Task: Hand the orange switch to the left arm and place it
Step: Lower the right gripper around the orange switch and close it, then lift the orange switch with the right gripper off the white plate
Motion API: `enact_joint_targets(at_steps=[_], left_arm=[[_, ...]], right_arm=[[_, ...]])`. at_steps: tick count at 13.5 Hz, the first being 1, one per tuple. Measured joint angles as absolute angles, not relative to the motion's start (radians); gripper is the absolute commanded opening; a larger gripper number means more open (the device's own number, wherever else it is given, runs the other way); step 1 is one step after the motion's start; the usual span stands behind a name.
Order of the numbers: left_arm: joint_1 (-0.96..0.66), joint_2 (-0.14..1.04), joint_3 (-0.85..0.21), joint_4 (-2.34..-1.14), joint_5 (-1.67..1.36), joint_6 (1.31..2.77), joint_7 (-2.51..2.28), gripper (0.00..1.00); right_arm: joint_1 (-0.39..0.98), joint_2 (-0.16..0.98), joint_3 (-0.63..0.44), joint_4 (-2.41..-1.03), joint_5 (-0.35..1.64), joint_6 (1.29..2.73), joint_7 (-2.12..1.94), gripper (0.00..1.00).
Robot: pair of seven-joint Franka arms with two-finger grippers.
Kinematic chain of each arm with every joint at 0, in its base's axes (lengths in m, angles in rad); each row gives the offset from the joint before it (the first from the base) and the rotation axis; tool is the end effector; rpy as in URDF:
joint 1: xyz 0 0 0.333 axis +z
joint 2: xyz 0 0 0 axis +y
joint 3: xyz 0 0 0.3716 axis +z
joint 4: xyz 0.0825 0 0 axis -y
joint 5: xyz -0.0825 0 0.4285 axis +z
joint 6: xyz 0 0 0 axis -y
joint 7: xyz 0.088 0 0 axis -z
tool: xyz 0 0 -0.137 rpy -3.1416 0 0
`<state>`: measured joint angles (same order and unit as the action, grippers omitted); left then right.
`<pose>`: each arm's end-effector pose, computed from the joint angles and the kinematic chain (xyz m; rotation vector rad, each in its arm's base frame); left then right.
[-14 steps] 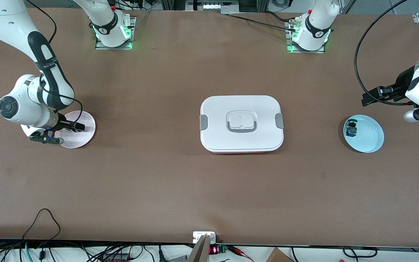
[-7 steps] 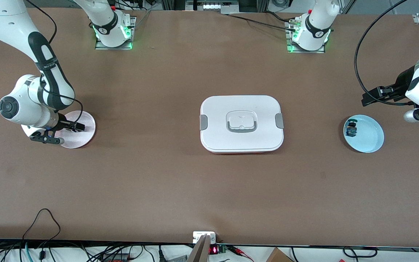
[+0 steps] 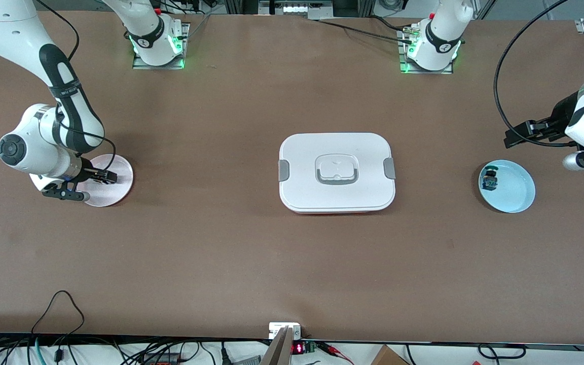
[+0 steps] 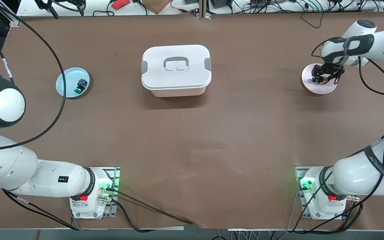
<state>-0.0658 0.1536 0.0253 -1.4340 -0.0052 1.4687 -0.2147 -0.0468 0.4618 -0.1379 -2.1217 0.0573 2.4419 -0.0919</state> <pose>0.6387 -0.0279 0.6164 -3.1105 -0.2712 0.1845 0.5945 -0.1116 0.1636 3.1183 -0.2016 -0.2170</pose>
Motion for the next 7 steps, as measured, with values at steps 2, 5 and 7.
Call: enact_joint_targets(at_steps=[2,5,7], left_arm=[[-0.067,0.154,0.025,-1.433,-0.005,1.469,-0.215,1.0],[-0.069,0.154,0.024,-1.431,-0.005,1.469,-0.215,1.0],[-0.071,0.155,0.023,-1.431,-0.005,1.468,-0.215,1.0]], right_arm=[[-0.047,0.461,-0.133,-2.12,0.057,2.429,-0.093,0.21],[-0.046,0.449,-0.123,-2.109,0.057,2.381,-0.118,0.17],[-0.045,0.424,-0.108,-2.078,0.057,2.311,-0.166,0.15]])
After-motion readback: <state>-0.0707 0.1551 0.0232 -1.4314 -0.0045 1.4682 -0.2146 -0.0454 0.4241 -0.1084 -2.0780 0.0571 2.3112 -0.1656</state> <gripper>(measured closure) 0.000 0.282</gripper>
